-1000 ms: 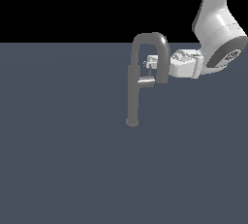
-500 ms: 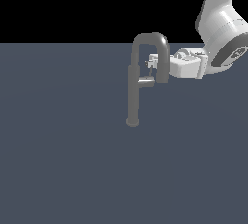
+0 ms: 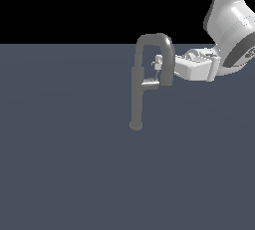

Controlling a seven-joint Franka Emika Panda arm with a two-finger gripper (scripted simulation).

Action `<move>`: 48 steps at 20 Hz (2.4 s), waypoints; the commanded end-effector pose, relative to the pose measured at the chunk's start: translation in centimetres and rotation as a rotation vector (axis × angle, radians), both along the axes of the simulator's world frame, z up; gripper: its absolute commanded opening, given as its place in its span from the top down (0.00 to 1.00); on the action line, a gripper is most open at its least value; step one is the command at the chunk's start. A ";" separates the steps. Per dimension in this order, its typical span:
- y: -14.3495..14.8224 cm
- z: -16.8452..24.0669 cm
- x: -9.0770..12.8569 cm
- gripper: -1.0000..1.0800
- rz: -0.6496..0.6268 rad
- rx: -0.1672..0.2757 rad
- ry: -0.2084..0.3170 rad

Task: Turn on the faucet by rotating a designated handle.

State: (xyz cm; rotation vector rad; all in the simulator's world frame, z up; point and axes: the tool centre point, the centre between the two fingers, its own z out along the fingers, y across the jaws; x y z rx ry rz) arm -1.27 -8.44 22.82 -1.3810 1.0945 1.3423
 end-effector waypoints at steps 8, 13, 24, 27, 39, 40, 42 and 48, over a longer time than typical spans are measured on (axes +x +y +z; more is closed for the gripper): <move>-0.5 -0.8 -2.2 1.00 0.007 0.005 0.003; -0.9 -3.3 -4.0 1.00 0.006 0.007 0.020; -1.0 -6.6 -4.6 1.00 0.006 0.008 0.022; -0.8 -4.9 -3.6 1.00 0.016 0.009 -0.014; -0.5 -6.7 -2.5 1.00 0.023 0.017 -0.018; -0.5 -7.1 -2.3 1.00 0.021 0.016 -0.013; -0.4 -8.1 -2.1 1.00 0.018 0.014 -0.005; -0.3 -10.7 -1.4 1.00 0.008 0.009 0.020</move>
